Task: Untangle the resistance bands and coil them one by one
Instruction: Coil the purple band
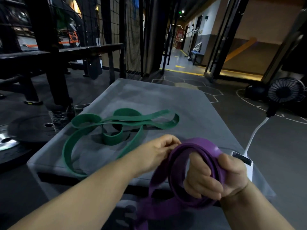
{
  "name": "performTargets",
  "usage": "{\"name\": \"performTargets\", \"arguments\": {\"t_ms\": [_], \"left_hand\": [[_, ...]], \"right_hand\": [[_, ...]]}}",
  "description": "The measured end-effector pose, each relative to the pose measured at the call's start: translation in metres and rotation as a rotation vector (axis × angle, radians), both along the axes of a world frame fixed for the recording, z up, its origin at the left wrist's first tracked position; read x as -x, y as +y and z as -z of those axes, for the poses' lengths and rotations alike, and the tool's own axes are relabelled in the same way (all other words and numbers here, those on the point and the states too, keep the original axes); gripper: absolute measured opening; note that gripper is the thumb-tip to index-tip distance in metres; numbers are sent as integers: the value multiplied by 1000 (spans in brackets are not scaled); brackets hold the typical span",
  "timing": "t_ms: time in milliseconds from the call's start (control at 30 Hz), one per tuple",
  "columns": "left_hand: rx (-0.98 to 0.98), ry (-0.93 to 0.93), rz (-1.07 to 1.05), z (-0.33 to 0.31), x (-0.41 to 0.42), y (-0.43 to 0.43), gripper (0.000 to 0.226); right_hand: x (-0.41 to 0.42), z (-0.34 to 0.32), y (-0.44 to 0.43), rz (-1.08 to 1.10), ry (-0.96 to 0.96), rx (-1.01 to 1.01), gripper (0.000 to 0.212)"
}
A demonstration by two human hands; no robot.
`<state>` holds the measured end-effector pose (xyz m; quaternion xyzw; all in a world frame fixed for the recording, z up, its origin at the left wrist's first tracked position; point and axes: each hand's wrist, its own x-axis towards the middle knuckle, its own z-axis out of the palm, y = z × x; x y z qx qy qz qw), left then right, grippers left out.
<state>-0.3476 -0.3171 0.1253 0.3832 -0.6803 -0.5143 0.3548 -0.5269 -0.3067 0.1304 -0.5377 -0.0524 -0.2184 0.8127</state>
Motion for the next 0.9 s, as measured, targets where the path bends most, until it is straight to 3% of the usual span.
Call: {"name": "performTargets", "arguments": {"t_ms": [133, 233, 367, 567, 667, 767, 900], "left_hand": [[-51, 107, -42, -1, 2, 5, 21], [-73, 132, 56, -2, -1, 10, 55], [-116, 40, 127, -2, 3, 18, 29], [-157, 367, 20, 6, 5, 8, 66], [-170, 461, 7, 1, 2, 5, 56], [-198, 515, -98, -5, 6, 6, 34], [-329, 674, -97, -10, 11, 7, 38]], "right_hand": [[1, -4, 0, 58, -5, -66, 24], [1, -10, 2, 82, -24, -95, 22], [-2, -11, 2, 73, -32, -103, 28], [1, -2, -5, 78, 22, -96, 52], [6, 7, -11, 153, 111, -68, 58], [3, 8, -12, 113, 47, -99, 50], [-1, 7, -10, 133, -71, -38, 33]]}}
